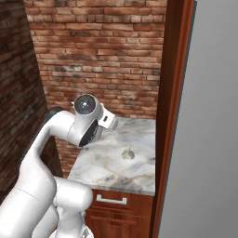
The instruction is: Place the liquors on the top shelf of the fridge to keep them out of children's reach, and place the garlic on lower shelves for easy access.
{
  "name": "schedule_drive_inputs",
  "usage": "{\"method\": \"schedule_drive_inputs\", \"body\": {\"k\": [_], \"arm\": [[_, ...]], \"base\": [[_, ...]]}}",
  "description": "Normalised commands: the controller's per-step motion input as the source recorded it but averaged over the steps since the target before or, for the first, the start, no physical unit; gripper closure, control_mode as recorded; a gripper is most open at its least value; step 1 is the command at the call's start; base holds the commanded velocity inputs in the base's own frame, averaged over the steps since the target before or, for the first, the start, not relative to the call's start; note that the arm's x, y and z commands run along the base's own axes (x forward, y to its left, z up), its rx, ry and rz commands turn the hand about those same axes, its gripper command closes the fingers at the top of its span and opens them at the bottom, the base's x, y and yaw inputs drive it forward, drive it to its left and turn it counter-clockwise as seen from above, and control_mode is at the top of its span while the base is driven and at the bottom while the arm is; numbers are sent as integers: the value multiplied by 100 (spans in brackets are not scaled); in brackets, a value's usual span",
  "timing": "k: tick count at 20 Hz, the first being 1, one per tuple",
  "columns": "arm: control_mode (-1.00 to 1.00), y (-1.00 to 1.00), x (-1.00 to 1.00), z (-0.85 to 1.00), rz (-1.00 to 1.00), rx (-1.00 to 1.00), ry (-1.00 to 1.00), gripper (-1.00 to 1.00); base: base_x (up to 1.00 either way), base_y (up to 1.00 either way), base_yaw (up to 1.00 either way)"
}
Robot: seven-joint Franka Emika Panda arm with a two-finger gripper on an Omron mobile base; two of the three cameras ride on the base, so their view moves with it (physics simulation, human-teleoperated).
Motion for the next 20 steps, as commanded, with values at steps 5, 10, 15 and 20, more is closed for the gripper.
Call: {"method": "schedule_drive_inputs", "body": {"k": [5, 10, 15, 20], "arm": [[-100, 11, -83, 100, 14, -2, 0, 100], [-100, 13, -82, 91, 3, -11, 0, 100], [-100, 9, -69, 37, 0, -19, 0, 100], [-100, 0, -60, 6, 0, -13, 0, 100]], "base": [[0, 0, 0], [0, 0, 0], [0, 0, 0], [0, 0, 0]]}}
